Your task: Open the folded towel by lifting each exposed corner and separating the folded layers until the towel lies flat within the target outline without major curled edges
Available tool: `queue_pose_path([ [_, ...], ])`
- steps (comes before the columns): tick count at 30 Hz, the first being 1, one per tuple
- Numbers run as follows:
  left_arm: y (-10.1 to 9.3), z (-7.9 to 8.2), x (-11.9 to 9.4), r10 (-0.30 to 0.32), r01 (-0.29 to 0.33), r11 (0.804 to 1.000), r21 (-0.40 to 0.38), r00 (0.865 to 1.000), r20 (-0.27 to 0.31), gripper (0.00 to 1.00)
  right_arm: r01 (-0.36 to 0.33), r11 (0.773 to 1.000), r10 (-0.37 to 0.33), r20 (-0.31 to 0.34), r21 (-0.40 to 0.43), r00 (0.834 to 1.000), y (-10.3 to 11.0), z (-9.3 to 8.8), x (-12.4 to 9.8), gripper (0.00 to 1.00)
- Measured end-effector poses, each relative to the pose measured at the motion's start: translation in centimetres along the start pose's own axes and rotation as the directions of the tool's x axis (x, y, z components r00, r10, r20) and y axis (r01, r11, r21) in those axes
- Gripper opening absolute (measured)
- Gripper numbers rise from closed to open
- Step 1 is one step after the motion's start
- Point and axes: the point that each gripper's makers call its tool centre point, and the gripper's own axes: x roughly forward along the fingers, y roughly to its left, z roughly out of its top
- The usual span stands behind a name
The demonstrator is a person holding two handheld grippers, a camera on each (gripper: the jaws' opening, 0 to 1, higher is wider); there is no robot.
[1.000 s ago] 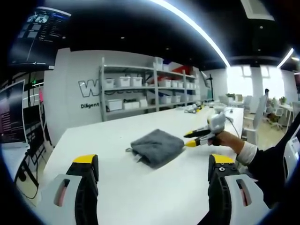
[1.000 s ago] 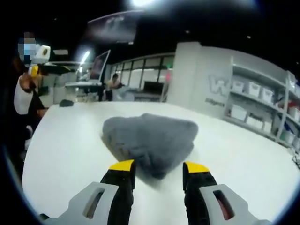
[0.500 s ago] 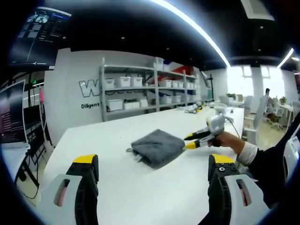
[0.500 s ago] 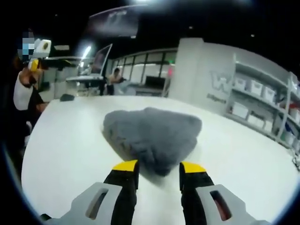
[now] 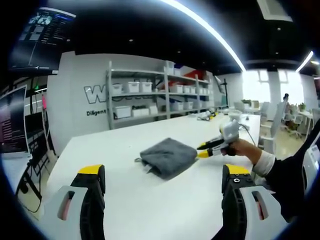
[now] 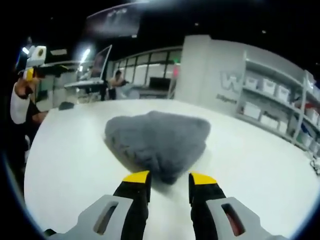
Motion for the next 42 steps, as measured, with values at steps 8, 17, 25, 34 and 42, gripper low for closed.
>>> queue_pose_path([
  [8,0.1,0.02,0.04,-0.001,0.001,1.0,0.001,1.0,-0.001,0.95,0.003,1.0,-0.003,-0.01,0.002,1.0,-0.02,-0.17,0.28,0.26],
  [17,0.23,0.2,-0.16,0.001,-0.001,1.0,0.004,1.0,0.004,0.94,0.005,1.0,-0.005,-0.018,-0.026,1.0,0.02,-0.49,0.52,0.22],
  [25,0.34,0.3,-0.3,0.002,-0.002,1.0,0.004,1.0,0.009,0.94,-0.001,0.999,0.001,-0.016,-0.032,1.0,0.13,-0.47,0.77,0.19],
  [34,0.3,0.29,-0.25,0.0,0.0,1.0,0.006,1.0,0.007,0.93,-0.015,0.999,0.014,-0.021,-0.04,1.0,0.2,-0.69,0.96,0.15],
  [42,0.36,0.13,-0.1,-0.002,0.002,1.0,0.005,1.0,0.004,0.93,-0.025,0.999,0.025,-0.016,-0.02,1.0,0.11,-0.54,0.79,0.09],
])
